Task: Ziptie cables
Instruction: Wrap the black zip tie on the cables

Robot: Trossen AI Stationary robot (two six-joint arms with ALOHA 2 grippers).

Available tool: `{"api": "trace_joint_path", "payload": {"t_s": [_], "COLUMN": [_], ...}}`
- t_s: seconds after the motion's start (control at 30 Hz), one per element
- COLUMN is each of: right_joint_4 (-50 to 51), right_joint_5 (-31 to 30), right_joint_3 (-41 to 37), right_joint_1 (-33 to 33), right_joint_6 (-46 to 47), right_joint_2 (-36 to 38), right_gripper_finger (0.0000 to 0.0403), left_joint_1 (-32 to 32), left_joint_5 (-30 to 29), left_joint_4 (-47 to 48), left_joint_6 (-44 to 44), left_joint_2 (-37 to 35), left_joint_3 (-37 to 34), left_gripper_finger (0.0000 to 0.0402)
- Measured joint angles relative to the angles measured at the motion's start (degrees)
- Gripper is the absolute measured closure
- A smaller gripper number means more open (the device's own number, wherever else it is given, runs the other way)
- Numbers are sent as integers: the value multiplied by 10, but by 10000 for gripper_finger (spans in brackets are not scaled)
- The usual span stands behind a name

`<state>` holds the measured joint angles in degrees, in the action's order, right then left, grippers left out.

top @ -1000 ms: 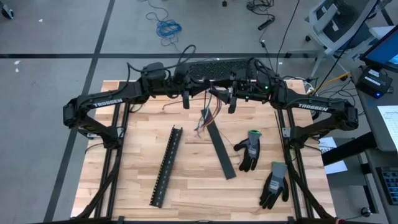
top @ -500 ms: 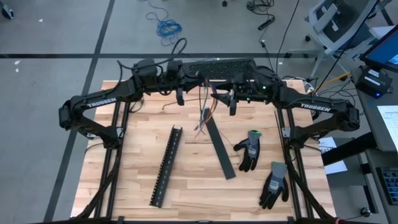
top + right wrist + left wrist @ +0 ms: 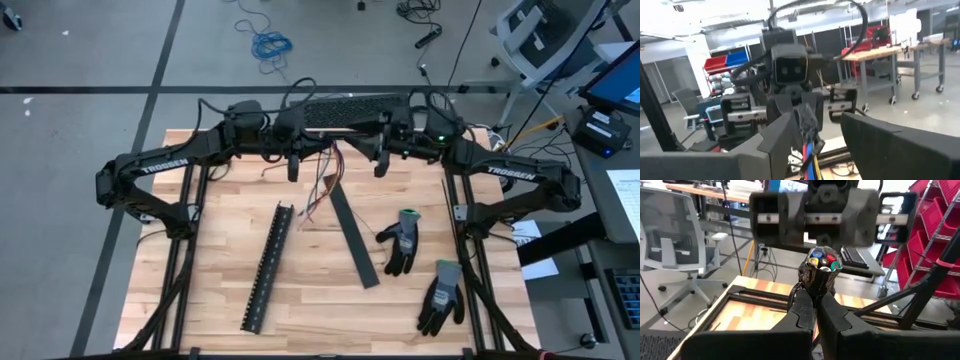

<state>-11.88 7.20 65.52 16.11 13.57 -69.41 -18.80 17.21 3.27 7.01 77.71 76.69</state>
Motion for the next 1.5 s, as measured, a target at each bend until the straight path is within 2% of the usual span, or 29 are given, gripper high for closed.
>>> {"api": "trace_joint_path", "payload": {"t_s": [0.1,0.37,0.43,1.0,1.33,1.5], "right_joint_4": [-1,-6,-3,48,59,65], "right_joint_5": [0,4,4,5,8,14], "right_joint_3": [0,0,0,0,0,0], "right_joint_1": [-5,-12,-14,-20,-21,-21], "right_joint_6": [4,4,8,22,22,22], "right_joint_2": [-10,-14,-14,-14,-14,-14], "right_gripper_finger": [270,379,396,403,402,402], "left_joint_1": [1,1,2,6,4,4], "left_joint_5": [0,-17,-17,-11,41,70], "left_joint_4": [-3,-10,-20,-89,-82,-40], "left_joint_6": [-7,-31,-31,8,47,46], "left_joint_2": [0,0,8,34,29,18], "left_joint_3": [0,0,0,-1,-1,-1], "left_gripper_finger": [391,391,391,391,391,391]}}
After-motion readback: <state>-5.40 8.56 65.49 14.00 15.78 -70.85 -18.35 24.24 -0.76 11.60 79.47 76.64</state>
